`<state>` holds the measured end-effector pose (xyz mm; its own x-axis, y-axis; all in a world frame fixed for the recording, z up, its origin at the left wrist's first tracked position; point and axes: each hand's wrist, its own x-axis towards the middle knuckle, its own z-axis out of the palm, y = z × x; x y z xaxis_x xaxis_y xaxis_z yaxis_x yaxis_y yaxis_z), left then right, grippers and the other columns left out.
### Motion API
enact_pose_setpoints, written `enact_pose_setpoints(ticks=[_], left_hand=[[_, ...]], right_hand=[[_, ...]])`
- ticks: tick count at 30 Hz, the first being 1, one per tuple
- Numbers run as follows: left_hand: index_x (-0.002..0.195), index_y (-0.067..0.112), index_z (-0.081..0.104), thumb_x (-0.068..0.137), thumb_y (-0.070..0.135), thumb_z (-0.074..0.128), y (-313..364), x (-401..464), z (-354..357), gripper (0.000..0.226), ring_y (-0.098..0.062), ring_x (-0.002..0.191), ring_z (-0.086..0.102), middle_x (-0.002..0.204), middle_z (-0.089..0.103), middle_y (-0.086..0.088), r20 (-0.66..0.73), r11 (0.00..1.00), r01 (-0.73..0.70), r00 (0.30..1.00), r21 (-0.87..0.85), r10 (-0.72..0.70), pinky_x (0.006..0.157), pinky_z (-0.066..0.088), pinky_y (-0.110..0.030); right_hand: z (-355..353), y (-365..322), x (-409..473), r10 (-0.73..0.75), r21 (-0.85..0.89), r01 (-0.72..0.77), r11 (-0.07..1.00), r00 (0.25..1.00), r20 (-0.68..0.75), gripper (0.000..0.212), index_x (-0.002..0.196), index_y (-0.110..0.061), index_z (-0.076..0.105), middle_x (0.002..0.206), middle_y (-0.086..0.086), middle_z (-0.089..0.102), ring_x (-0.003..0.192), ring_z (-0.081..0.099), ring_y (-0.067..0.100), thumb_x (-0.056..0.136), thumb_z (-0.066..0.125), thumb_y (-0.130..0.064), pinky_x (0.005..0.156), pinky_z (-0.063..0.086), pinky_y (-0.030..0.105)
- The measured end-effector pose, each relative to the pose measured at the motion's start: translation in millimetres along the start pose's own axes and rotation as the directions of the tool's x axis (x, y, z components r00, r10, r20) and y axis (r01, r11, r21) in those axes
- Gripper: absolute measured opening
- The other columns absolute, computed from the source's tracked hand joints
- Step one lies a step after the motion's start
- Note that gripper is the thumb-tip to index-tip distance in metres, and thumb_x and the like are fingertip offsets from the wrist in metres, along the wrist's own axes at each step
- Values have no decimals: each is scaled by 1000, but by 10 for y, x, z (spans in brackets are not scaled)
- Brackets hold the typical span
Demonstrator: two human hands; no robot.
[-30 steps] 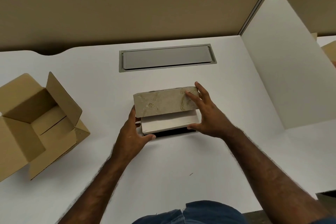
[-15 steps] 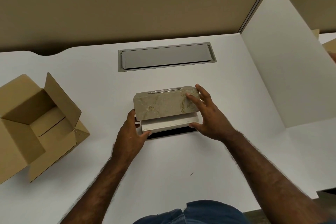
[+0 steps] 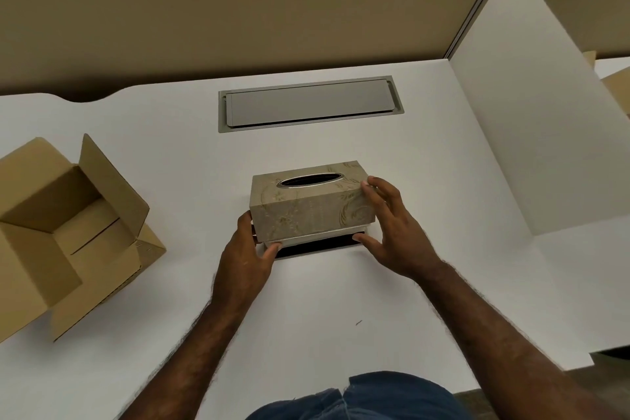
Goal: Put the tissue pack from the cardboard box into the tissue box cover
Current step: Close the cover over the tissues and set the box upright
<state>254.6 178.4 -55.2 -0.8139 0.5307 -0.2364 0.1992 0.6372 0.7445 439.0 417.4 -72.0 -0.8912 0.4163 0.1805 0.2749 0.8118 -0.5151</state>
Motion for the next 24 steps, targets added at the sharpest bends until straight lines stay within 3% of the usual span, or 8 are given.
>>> enact_pose_setpoints(ticks=[5, 13, 20, 24], left_hand=[[145, 21, 42, 87, 30, 81, -44, -12, 29, 70, -28, 123, 67, 142, 65, -6, 3, 1000, 18, 1000, 7, -18, 88, 50, -27], [146, 19, 42, 83, 32, 85, -100, -27, 37, 77, -29, 124, 67, 144, 64, -8, 23, 999, 26, 999, 30, -26, 91, 53, -31], [148, 20, 39, 85, 35, 82, -188, -67, 77, 78, -30, 122, 68, 142, 65, -8, 40, 999, 27, 999, 23, -28, 95, 56, -38], [146, 25, 40, 88, 32, 80, -250, -117, 98, 71, -28, 115, 68, 132, 70, -5, 40, 999, 12, 999, 34, -14, 87, 54, -34]], right_hand=[[95, 11, -46, -2, -25, 1, 1000, 999, -47, 91, 166, -13, 40, 170, 10, 35, 148, 48, 25, 89, 90, -18, 95, 65, 40], [209, 65, -114, 27, -43, -29, 999, 998, -48, 84, 157, -15, 51, 168, 12, 44, 144, 56, 29, 85, 94, -21, 101, 62, 40], [257, 37, -187, 44, -23, -46, 999, 997, -62, 79, 151, -21, 50, 169, 9, 43, 143, 58, 30, 86, 93, -21, 93, 66, 39], [309, 69, -261, 44, -30, -45, 999, 998, -47, 59, 135, -21, 57, 169, 7, 45, 135, 64, 30, 86, 91, -22, 83, 68, 43]])
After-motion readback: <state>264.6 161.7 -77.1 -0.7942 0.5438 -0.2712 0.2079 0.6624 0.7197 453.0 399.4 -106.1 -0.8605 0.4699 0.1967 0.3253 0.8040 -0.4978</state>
